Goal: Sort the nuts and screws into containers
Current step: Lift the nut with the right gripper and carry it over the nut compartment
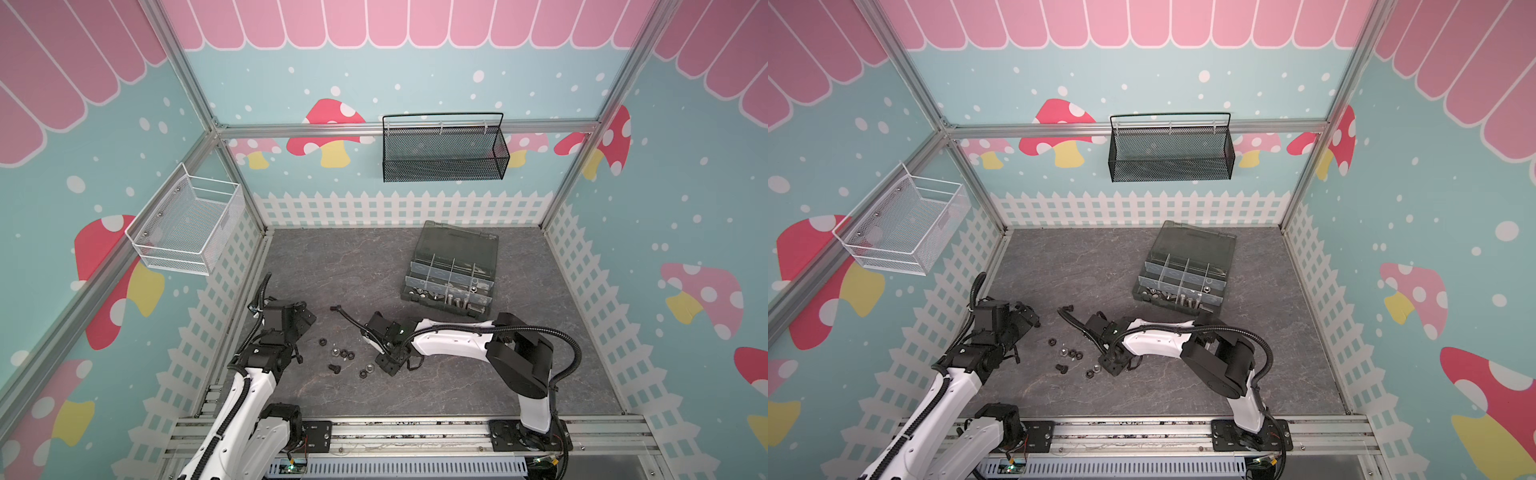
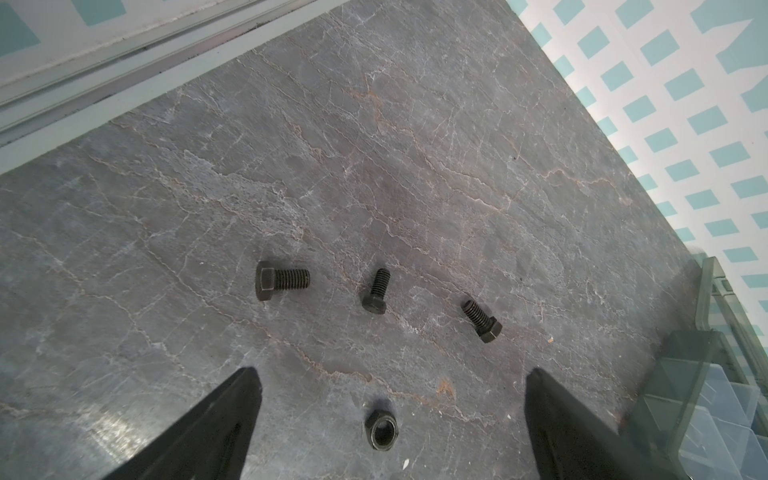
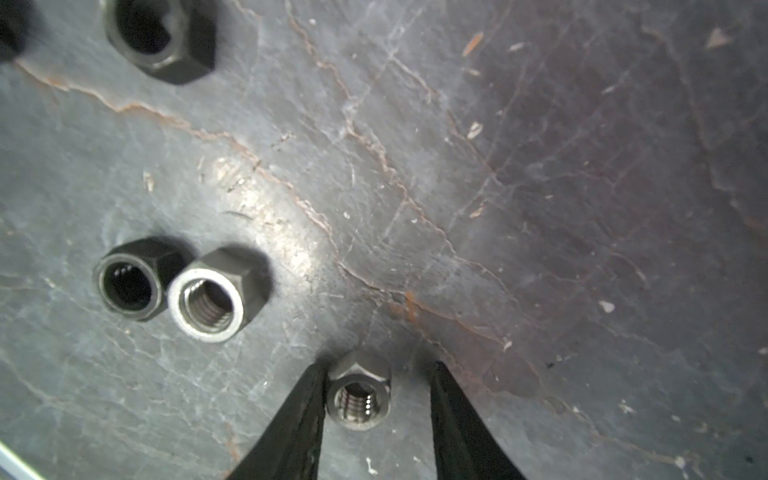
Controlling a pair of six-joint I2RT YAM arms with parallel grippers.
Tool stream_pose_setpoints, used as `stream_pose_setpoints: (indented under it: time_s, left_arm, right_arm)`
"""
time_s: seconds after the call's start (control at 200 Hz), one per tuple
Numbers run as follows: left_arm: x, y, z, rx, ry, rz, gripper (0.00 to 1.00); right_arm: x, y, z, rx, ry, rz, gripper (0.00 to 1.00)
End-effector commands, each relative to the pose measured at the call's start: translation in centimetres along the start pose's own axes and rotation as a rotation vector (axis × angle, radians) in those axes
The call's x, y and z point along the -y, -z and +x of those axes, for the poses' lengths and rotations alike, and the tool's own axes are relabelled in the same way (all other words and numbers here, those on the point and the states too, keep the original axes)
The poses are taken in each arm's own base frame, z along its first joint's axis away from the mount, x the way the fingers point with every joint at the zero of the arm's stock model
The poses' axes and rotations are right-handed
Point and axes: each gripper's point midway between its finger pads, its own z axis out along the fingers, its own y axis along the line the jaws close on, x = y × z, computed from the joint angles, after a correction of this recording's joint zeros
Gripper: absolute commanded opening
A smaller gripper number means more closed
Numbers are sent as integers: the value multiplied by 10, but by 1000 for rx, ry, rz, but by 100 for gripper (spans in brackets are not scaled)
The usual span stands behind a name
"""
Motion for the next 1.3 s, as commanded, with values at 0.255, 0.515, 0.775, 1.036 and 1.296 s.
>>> stream_pose_setpoints:
  time_s: [0.255, 0.515, 0.775, 1.036, 1.296]
  left_arm:
    - [0, -1, -2, 7, 19, -2, 100]
    - [1, -2, -2, 4, 23, 3, 100]
    - [7, -5, 1, -16, 18, 26, 100]
    - [14, -9, 6, -45, 15, 56, 100]
    - [20, -11, 9, -64, 2, 92, 100]
  right_arm:
    - [-2, -21, 43, -161, 13, -11, 16]
    - [3, -12, 38, -131, -1, 11, 1]
    - [20, 1, 33, -77, -71, 52, 0]
    - [54, 23, 25, 16, -191, 73, 0]
    - [98, 49, 17, 110, -307, 85, 0]
